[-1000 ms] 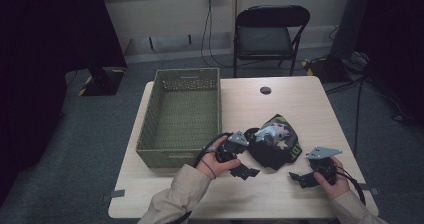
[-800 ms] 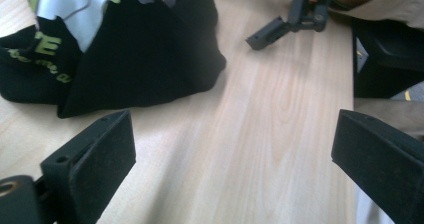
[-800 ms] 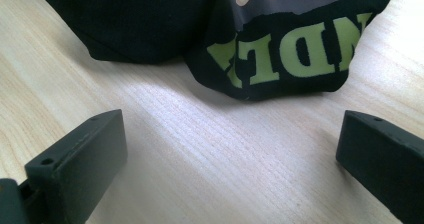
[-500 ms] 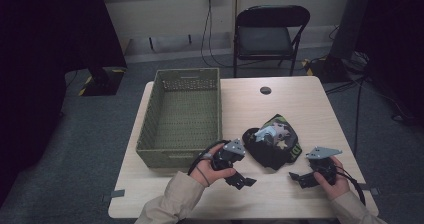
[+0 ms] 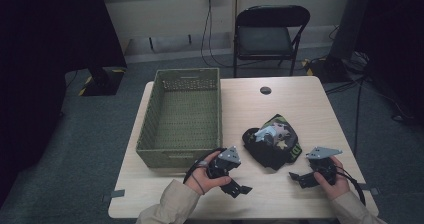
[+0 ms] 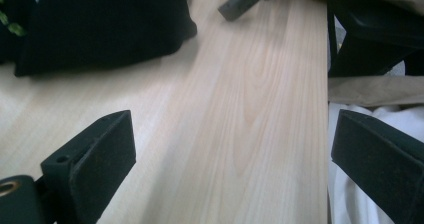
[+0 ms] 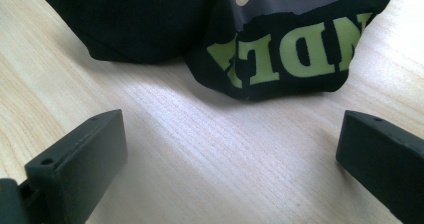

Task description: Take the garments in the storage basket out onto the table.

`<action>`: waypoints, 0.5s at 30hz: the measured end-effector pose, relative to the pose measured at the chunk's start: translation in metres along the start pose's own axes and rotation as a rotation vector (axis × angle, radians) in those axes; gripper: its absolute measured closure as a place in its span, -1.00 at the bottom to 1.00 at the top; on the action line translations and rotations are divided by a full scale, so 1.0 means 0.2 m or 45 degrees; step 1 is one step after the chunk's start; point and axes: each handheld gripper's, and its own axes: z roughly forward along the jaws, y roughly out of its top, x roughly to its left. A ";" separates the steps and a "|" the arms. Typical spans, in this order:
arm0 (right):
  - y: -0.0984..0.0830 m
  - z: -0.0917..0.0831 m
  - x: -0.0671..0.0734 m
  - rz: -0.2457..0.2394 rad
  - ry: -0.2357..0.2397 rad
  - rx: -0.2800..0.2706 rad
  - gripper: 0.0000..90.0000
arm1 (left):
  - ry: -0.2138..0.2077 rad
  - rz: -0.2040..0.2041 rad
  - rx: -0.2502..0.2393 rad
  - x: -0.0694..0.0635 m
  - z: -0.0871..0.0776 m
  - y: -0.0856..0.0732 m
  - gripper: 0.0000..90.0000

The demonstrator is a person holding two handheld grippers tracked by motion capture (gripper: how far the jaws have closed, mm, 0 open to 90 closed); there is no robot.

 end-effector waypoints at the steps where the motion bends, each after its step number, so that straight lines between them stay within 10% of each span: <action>1: 0.00 0.00 0.00 -0.001 0.000 0.000 -1.00 | 0.002 -0.004 0.001 0.00 0.00 -0.01 -0.93; 15: 0.00 0.00 0.00 0.000 0.000 0.000 -1.00 | 0.019 -0.042 -0.015 0.02 -0.06 -0.08 -0.93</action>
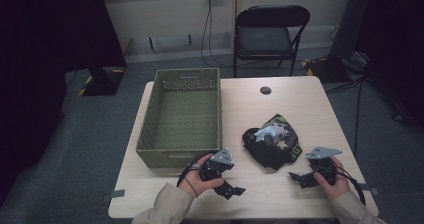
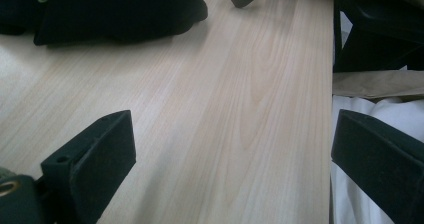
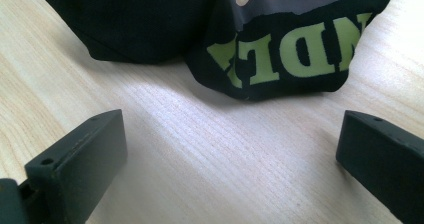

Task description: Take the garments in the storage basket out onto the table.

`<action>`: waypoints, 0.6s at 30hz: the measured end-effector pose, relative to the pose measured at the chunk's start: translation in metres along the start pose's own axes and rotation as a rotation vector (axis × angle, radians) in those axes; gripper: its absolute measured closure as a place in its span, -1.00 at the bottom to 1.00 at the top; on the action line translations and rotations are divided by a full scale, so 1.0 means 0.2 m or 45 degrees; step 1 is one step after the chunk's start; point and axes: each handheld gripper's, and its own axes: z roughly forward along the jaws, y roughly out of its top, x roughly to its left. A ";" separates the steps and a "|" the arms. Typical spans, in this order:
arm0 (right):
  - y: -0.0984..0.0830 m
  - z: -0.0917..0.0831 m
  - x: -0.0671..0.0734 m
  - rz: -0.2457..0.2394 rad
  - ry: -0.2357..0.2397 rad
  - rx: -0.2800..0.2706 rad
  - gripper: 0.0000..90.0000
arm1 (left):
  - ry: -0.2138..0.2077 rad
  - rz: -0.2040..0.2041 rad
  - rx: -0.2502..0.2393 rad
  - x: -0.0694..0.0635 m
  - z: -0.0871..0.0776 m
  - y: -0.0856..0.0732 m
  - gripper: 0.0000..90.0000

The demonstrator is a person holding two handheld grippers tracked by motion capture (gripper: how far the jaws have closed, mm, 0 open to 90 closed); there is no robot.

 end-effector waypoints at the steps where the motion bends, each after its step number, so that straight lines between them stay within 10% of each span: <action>1: 0.00 0.00 0.00 0.000 0.000 0.000 -1.00 | 0.006 -0.005 -0.001 0.00 0.00 -0.01 -0.93; 18: 0.00 0.00 0.00 0.000 0.000 0.000 -1.00 | 0.056 -0.061 -0.002 0.04 -0.09 -0.12 -0.93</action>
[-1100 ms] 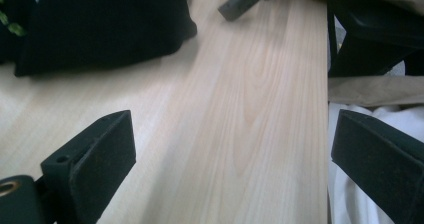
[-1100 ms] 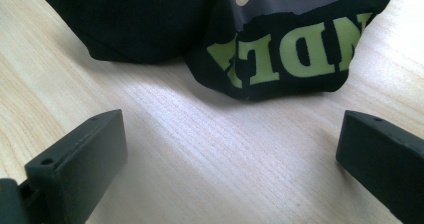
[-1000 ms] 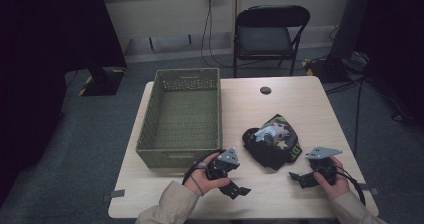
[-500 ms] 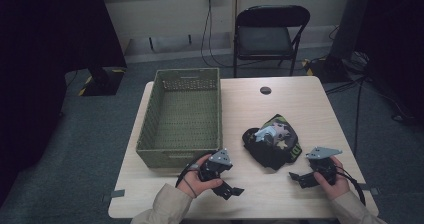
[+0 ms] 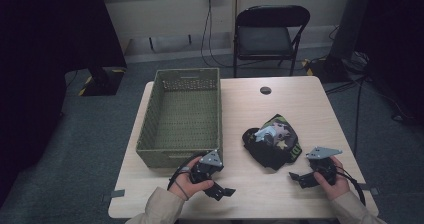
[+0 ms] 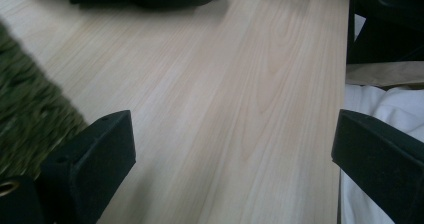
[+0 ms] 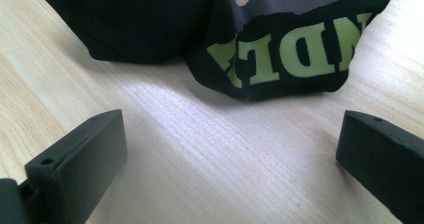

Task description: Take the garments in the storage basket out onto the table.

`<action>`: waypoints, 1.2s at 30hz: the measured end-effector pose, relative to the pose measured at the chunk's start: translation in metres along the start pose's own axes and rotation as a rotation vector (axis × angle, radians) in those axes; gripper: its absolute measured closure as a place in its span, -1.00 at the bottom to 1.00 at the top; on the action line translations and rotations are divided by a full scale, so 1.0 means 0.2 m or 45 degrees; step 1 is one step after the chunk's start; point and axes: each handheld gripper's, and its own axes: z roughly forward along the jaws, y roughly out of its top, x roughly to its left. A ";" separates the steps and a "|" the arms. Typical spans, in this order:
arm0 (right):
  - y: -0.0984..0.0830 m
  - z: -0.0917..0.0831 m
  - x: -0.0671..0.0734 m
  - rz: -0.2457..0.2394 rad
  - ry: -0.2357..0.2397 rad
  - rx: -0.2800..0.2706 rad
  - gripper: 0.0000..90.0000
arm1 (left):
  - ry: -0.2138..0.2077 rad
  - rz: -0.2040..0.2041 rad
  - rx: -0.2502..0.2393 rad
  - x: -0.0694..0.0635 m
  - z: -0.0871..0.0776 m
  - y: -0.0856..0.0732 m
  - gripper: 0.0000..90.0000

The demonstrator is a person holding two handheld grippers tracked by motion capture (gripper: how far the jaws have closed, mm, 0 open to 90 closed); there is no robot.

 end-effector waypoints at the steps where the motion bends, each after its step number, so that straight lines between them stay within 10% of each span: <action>1: 0.00 0.00 0.00 0.000 0.000 0.000 -1.00 | 0.002 -0.003 -0.001 0.00 0.00 -0.01 -0.93; 36: 0.00 0.00 0.00 0.000 0.000 0.000 -1.00 | 0.130 -0.035 0.058 0.11 -0.13 -0.20 -0.93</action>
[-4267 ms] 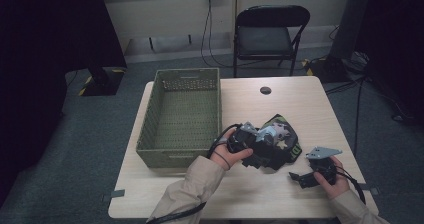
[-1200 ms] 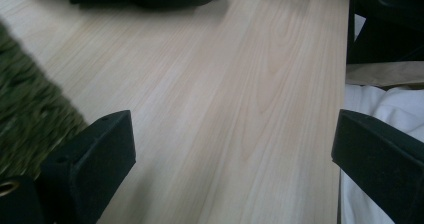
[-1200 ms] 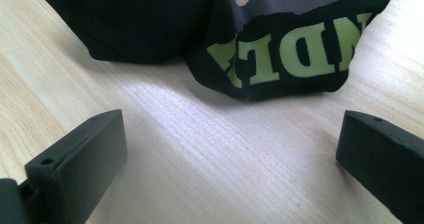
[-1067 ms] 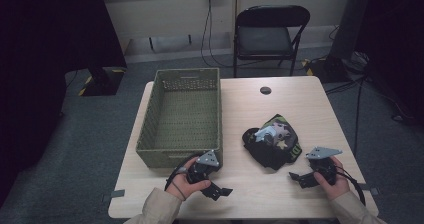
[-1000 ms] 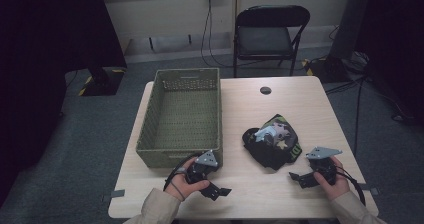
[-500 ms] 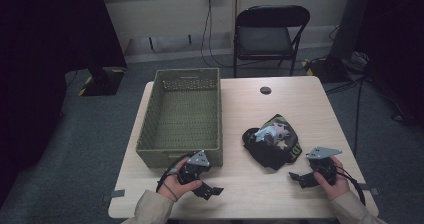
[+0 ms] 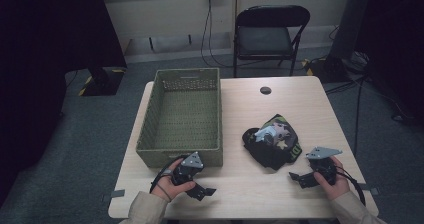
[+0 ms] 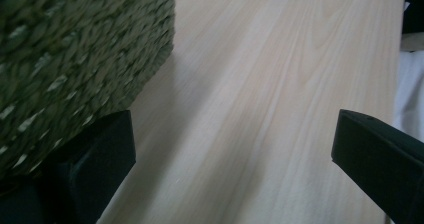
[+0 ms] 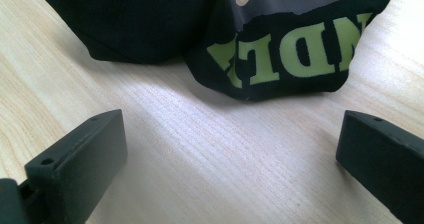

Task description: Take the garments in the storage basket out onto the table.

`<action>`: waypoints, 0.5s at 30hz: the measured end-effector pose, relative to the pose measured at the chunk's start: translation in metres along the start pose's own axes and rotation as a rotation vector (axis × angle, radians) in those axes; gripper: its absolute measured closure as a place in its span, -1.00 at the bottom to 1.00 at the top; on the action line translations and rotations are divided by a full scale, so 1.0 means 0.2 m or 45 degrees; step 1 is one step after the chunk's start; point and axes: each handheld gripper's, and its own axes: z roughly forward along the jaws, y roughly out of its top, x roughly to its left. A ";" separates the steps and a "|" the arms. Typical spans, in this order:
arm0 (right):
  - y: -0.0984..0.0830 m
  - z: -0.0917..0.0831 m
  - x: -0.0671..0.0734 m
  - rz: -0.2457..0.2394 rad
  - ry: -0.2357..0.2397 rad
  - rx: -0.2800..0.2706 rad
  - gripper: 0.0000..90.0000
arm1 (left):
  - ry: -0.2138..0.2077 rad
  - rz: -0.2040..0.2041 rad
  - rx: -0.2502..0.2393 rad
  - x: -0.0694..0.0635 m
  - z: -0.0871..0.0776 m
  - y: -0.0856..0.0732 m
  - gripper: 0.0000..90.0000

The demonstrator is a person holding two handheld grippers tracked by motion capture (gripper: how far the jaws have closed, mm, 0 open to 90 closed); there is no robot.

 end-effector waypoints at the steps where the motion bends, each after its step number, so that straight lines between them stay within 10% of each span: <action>1: 0.00 0.00 0.00 0.000 0.000 0.000 -1.00 | 0.003 0.001 0.004 0.00 0.00 -0.01 -0.93; 15: 0.00 0.00 0.00 0.000 0.000 0.000 -1.00 | 0.043 0.036 0.034 0.01 -0.01 -0.07 -0.93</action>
